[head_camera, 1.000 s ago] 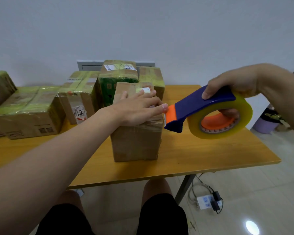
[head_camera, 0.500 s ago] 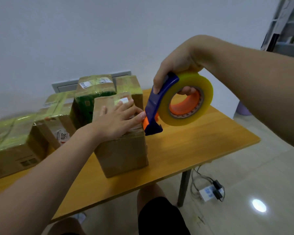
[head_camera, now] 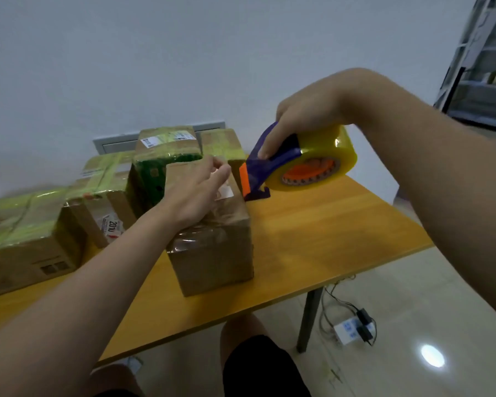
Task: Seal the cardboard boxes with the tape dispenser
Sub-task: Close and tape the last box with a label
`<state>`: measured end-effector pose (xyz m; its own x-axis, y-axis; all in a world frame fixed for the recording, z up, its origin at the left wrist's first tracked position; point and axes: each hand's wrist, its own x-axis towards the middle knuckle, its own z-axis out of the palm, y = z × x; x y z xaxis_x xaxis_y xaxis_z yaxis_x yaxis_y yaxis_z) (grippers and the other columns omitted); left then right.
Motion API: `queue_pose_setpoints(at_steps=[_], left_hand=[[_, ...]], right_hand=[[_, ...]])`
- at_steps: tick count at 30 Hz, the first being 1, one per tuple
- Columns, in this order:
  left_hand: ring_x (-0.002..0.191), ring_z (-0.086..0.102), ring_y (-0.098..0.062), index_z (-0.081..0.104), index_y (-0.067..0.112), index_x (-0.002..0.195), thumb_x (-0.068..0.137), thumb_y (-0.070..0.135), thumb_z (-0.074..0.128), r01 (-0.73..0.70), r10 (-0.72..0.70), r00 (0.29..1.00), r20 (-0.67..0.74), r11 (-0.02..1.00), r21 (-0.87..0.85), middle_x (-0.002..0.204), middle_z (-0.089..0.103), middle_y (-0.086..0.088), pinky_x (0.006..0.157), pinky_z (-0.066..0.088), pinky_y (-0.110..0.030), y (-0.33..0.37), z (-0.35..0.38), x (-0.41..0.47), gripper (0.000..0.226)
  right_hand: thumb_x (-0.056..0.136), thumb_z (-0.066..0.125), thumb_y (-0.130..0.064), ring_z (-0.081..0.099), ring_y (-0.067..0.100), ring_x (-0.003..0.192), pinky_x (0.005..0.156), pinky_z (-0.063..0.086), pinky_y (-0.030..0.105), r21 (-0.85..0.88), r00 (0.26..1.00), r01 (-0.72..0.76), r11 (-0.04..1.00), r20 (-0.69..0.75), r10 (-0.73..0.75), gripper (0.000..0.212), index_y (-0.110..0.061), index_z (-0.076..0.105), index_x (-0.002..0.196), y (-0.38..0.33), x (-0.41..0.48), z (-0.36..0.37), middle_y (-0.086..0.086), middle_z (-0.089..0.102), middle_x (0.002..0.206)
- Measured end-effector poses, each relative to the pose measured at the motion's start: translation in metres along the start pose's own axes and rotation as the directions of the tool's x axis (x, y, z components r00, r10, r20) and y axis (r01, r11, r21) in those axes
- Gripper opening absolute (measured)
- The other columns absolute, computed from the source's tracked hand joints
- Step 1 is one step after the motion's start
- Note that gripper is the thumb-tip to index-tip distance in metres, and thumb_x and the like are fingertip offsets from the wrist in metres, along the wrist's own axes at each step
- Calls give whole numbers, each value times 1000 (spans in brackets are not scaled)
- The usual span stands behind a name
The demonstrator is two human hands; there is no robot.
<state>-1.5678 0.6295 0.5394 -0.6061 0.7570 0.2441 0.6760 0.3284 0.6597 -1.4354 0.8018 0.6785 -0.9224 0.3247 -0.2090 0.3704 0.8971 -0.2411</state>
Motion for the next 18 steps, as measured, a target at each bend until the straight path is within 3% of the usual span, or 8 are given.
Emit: queue_pose_setpoints(at_steps=[2,6,8,10,14,18], left_hand=[[99,59,-10,65,18,112,109,43,43,41,-64,984,-169,990,-138,107,66,5,72,40,-23,0,-10,0,33],[88,67,-3,75,27,87,104,42,56,22,-45,935,-352,997,-70,87,74,14,70,47,-27,-17,-35,-13,30],[79,67,3,75,31,79,102,47,58,34,-43,930,-365,999,-30,76,72,20,64,45,-27,-29,-38,-27,33],[73,67,2,77,31,77,102,50,59,13,-23,944,-330,999,-30,75,73,21,60,51,-31,-41,-32,-41,35],[83,70,-9,78,27,79,101,57,55,-121,74,907,-416,989,-86,83,74,9,74,59,-48,-56,-20,-57,43],[83,69,-9,82,21,84,102,53,56,-178,148,908,-393,983,-40,87,72,9,71,57,-45,-59,-29,-64,45]], right_hand=[[68,75,-72,70,19,80,65,51,33,116,985,26,993,-174,-5,48,-27,75,84,6,-9,-2,-6,75,80],[70,74,-68,70,19,79,69,51,35,439,914,150,886,-402,45,55,-19,75,93,13,1,22,1,76,85],[81,75,-57,72,19,72,63,53,30,613,873,276,740,-483,74,49,-10,76,93,2,19,43,5,78,85],[87,74,-46,71,19,63,54,54,25,761,858,408,505,-508,74,43,-3,75,90,-14,38,63,7,77,79],[92,68,-37,69,22,75,67,55,31,809,812,575,121,-582,35,35,-2,75,93,-50,75,103,13,73,86],[95,60,-32,69,21,82,71,56,29,776,776,630,-24,-630,-2,32,-4,73,103,-69,94,133,12,73,92]])
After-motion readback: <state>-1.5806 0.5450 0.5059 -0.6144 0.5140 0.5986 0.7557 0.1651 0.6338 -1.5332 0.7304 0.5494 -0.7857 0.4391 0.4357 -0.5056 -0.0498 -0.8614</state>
